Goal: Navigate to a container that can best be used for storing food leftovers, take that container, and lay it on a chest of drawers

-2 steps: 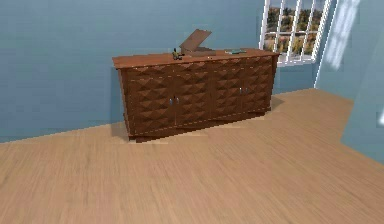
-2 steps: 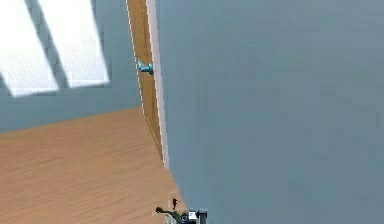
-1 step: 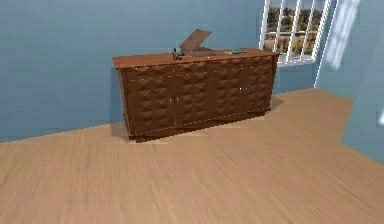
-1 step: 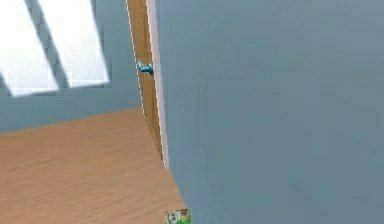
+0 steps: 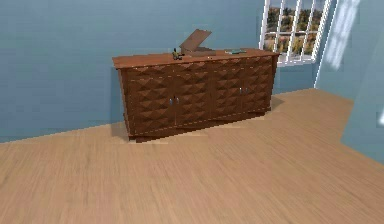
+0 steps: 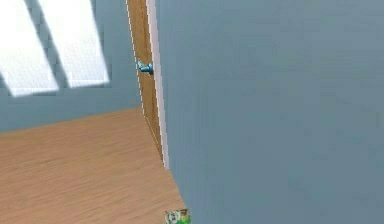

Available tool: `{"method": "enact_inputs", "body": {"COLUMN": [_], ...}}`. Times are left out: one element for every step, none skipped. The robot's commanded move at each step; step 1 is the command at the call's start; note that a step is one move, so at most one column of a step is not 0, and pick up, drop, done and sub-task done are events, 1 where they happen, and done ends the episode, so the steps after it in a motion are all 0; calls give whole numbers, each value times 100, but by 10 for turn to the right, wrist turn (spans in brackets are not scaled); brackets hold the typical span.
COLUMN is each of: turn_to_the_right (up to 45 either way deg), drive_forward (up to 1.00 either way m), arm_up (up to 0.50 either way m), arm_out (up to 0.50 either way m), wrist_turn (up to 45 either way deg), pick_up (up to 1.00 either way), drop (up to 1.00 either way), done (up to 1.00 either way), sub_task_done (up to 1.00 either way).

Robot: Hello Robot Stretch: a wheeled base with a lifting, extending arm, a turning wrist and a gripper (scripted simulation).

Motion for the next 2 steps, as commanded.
{"method": "enact_inputs", "body": {"turn_to_the_right": [0, 0], "drive_forward": [0, 0], "arm_up": [10, 50], "arm_out": [0, 0], "wrist_turn": [0, 0], "pick_up": [0, 0], "drop": [0, 0], "done": [0, 0], "sub_task_done": [0, 0]}}
